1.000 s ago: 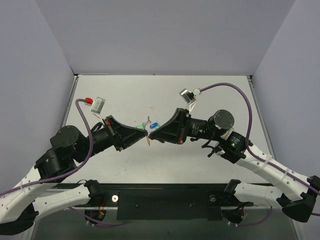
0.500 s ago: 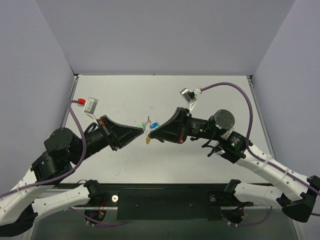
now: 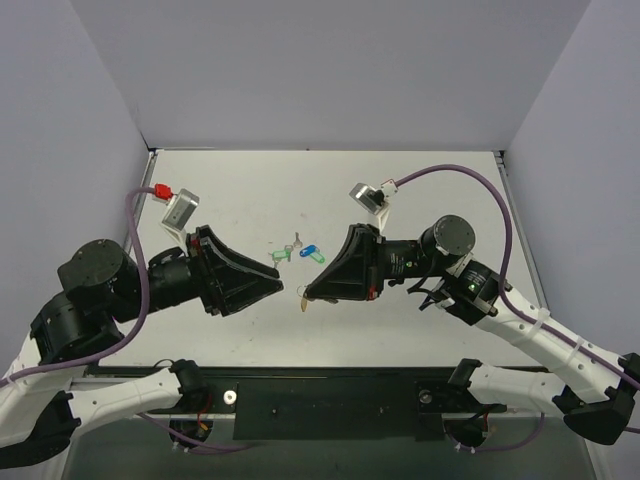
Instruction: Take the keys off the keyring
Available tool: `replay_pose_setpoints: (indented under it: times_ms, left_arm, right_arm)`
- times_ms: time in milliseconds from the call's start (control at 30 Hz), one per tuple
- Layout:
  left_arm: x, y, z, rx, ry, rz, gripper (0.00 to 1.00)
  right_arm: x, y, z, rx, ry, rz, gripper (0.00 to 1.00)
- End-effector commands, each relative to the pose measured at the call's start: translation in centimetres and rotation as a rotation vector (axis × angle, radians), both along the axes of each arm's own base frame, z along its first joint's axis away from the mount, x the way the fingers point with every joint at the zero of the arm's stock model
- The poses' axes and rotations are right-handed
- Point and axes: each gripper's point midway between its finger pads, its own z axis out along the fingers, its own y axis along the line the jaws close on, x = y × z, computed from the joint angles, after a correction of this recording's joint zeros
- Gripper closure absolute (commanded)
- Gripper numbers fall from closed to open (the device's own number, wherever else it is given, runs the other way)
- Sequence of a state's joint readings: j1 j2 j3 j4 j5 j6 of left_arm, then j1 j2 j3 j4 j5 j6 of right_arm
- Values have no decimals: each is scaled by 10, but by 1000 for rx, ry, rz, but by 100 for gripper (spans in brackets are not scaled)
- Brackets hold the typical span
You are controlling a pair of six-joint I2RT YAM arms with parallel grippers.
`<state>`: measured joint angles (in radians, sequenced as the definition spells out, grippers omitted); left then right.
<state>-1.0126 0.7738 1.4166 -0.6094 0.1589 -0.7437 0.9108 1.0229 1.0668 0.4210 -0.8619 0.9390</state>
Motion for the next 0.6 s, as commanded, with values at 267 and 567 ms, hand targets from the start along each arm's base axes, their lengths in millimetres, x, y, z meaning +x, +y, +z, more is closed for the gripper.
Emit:
replay_pose_setpoints:
  times_ms: [267, 567]
  left_arm:
    - [-25, -31, -9, 66, -9, -241, 58]
    - [-24, -37, -12, 69, 6, -255, 93]
  right_arm:
    - [-18, -10, 26, 46, -101, 71, 100]
    - [-18, -8, 25, 42, -101, 78, 100]
